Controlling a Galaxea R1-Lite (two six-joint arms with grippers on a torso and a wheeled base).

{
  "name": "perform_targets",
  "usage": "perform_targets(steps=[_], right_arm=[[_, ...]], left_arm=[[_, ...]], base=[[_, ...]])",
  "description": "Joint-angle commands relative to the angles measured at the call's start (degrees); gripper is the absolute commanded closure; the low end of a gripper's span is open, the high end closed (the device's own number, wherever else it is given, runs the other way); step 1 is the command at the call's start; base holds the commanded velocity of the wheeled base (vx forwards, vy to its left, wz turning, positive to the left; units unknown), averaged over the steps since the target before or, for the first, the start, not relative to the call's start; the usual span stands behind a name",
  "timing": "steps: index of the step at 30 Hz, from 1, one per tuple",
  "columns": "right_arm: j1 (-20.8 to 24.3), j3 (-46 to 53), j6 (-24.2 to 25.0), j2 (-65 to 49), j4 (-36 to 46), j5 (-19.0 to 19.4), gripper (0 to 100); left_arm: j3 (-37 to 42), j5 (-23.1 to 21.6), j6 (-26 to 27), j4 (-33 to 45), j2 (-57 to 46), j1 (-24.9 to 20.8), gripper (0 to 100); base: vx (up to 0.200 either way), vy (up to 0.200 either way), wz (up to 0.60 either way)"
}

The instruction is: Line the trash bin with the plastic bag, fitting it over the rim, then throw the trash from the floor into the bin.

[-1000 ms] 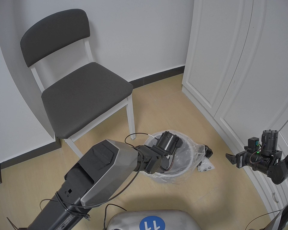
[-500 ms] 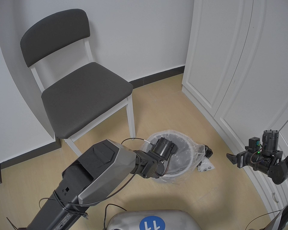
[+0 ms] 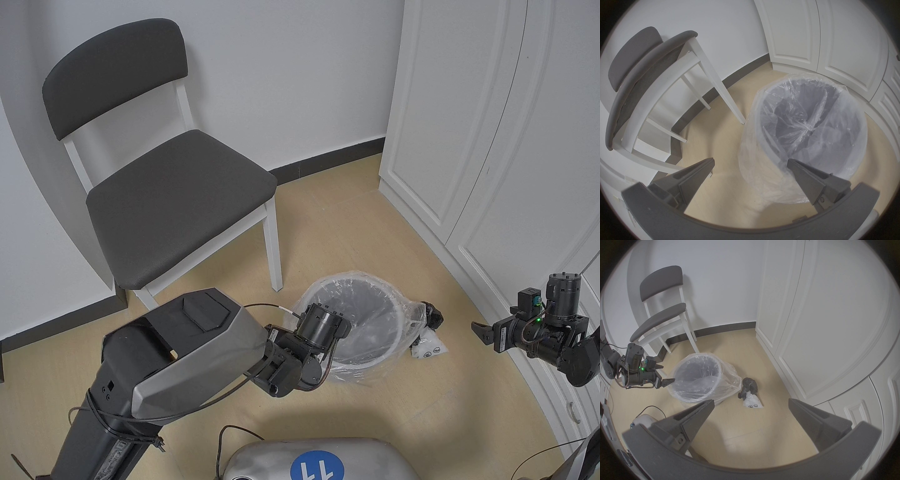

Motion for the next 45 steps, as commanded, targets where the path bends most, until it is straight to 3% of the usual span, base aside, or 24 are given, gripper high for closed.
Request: perform_targets(steps=[1,5,10,28,35,37,39,43,45], right_arm=[[0.16,0.19,-0.43,0.43,-0.05,0.01,0],[0.16,0.28,-0.61,0.34,-0.05,0.01,0],[0.25,0.63,-0.78,0.61,-0.05,0.01,0],[0.69,0.1,-0.78,1.31,-0.31,-0.17,0],[7.46,0.01,3.7,4.83,-6.55,-0.52,0],[14.4,-2.27,11.96,8.34,-11.47,-0.61,0],[17.21,-5.35,15.04,10.8,-12.35,-1.05,0],[22.05,-18.71,14.16,17.39,-6.55,-8.17,0],[22.05,-18.71,14.16,17.39,-6.55,-8.17,0]], left_arm=[[5.07,-0.09,0.05,-2.28,-3.09,-0.16,0],[6.48,-0.79,-0.12,-2.63,-3.62,0.19,0],[10.7,-5.27,-0.21,-5.09,-6.08,-0.07,0],[17.03,-9.31,-0.39,-5.97,-5.55,-1.48,0],[17.2,-9.58,-1.62,-7.46,-5.73,-2.35,0],[18.17,-9.49,-3.29,-8.43,-6.08,-3.58,0],[18.87,-9.58,-3.55,-8.52,-6.61,-4.2,0],[20.98,-9.58,-3.64,-8.61,-7.66,-5.69,0],[20.98,-9.58,-3.64,-8.61,-7.66,-5.69,0]], base=[[0.0,0.0,0.0],[0.0,0.0,0.0],[0.0,0.0,0.0],[0.0,0.0,0.0],[0.0,0.0,0.0],[0.0,0.0,0.0],[0.0,0.0,0.0],[0.0,0.0,0.0],[0.0,0.0,0.0]])
